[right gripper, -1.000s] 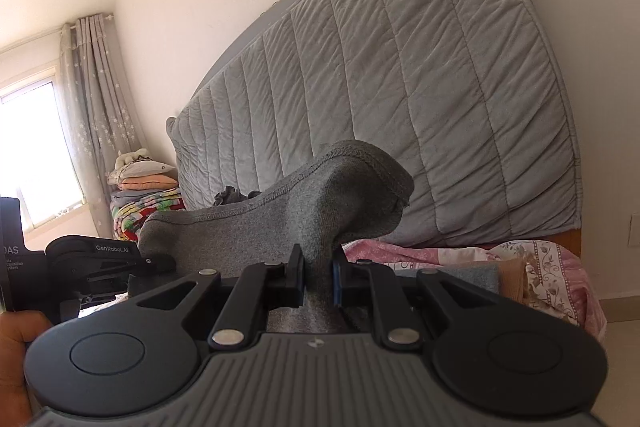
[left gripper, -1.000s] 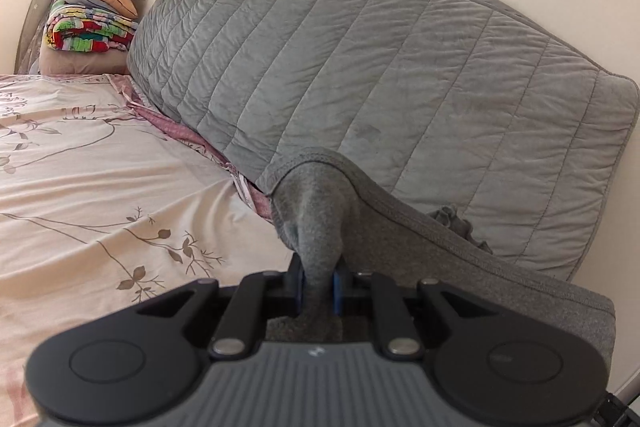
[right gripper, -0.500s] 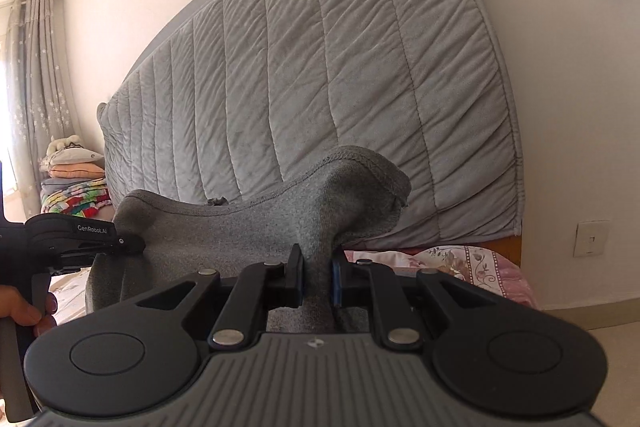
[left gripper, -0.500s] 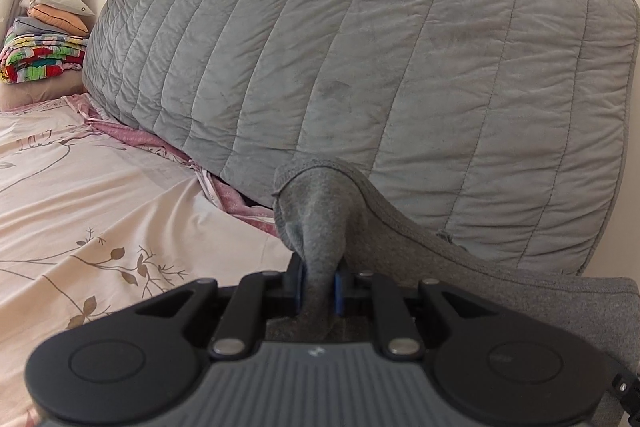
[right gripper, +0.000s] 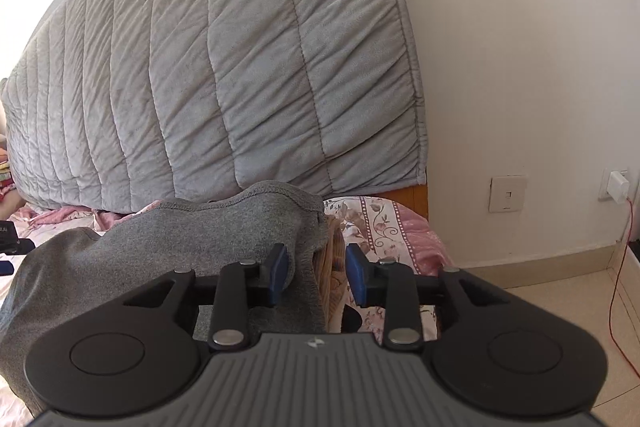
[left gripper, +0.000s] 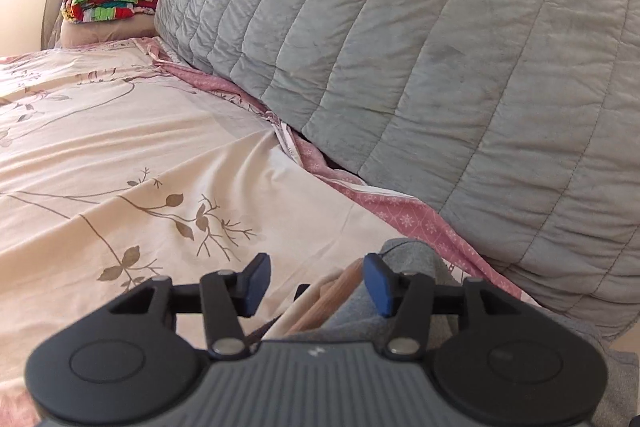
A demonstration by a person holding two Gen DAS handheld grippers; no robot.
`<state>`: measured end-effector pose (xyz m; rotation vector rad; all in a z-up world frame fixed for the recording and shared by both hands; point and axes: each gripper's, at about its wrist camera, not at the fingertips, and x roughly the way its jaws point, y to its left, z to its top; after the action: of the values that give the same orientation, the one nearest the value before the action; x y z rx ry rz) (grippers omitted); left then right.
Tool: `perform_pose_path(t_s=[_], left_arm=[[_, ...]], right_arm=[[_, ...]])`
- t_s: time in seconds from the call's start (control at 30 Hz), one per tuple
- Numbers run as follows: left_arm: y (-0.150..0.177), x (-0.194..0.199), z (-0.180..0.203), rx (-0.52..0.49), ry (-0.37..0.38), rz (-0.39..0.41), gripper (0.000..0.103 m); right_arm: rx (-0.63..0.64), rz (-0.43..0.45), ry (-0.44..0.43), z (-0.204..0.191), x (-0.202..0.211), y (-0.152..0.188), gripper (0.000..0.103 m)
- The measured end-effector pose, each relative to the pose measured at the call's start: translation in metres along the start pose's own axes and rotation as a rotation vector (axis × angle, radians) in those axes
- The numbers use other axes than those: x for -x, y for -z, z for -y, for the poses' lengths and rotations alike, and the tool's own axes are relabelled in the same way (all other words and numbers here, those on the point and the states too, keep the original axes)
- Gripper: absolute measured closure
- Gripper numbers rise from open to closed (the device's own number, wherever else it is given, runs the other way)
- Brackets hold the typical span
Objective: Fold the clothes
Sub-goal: 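Lower the sweater onto the brown ruffled blanket stack with both grippers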
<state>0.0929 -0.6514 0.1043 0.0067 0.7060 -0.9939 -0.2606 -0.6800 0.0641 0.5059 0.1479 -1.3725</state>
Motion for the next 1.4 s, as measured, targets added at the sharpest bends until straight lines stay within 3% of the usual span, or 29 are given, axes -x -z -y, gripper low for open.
perform_pose_path(t_s=[0.13, 0.23, 0.47, 0.7, 0.73, 0.83, 0.93, 1.07, 1.13, 1.23, 1.33, 1.37, 1.4], left_arm=[[0.003, -0.011, -0.022, 0.105, 0.094, -0.118, 0.05], [0.01, -0.015, -0.018, 0.088, 0.119, -0.147, 0.05], [0.015, -0.012, 0.02, -0.095, 0.135, -0.069, 0.05], [0.017, -0.014, 0.028, -0.092, 0.207, -0.046, 0.051], [0.018, -0.015, 0.029, -0.096, 0.21, -0.051, 0.054], [0.022, -0.014, 0.035, -0.138, 0.221, -0.032, 0.096], [0.024, -0.005, 0.042, -0.208, 0.184, 0.047, 0.097], [0.018, 0.002, 0.04, -0.248, 0.087, 0.133, 0.097], [0.014, 0.001, 0.039, -0.295, -0.009, 0.164, 0.097], [0.011, -0.004, 0.032, -0.351, -0.146, 0.172, 0.096], [0.008, -0.008, 0.026, -0.359, -0.241, 0.164, 0.09], [0.006, -0.008, 0.022, -0.342, -0.261, 0.16, 0.084], [0.004, -0.007, 0.016, -0.298, -0.245, 0.151, 0.08]], right_arm=[[-0.046, -0.017, -0.043, 0.002, -0.001, 0.0, 0.068], [-0.072, -0.031, -0.067, 0.002, -0.004, 0.002, 0.068], [-0.062, -0.028, -0.06, -0.002, -0.006, 0.005, 0.068], [-0.062, -0.02, -0.059, -0.004, -0.008, 0.006, 0.068], [-0.062, -0.018, -0.06, -0.004, -0.008, 0.007, 0.068], [-0.049, -0.007, -0.068, -0.006, -0.008, 0.008, 0.074], [-0.034, 0.013, -0.081, -0.008, -0.006, 0.008, 0.092], [-0.034, 0.04, -0.063, -0.006, -0.003, 0.006, 0.094], [-0.021, 0.047, 0.012, -0.005, -0.002, 0.005, 0.101], [-0.013, 0.049, 0.123, 0.001, -0.003, 0.003, 0.1], [-0.091, 0.012, 0.095, 0.017, -0.008, 0.003, 0.097], [-0.115, 0.004, 0.079, 0.02, -0.009, 0.002, 0.096], [-0.14, 0.002, 0.059, 0.023, -0.008, 0.002, 0.096]])
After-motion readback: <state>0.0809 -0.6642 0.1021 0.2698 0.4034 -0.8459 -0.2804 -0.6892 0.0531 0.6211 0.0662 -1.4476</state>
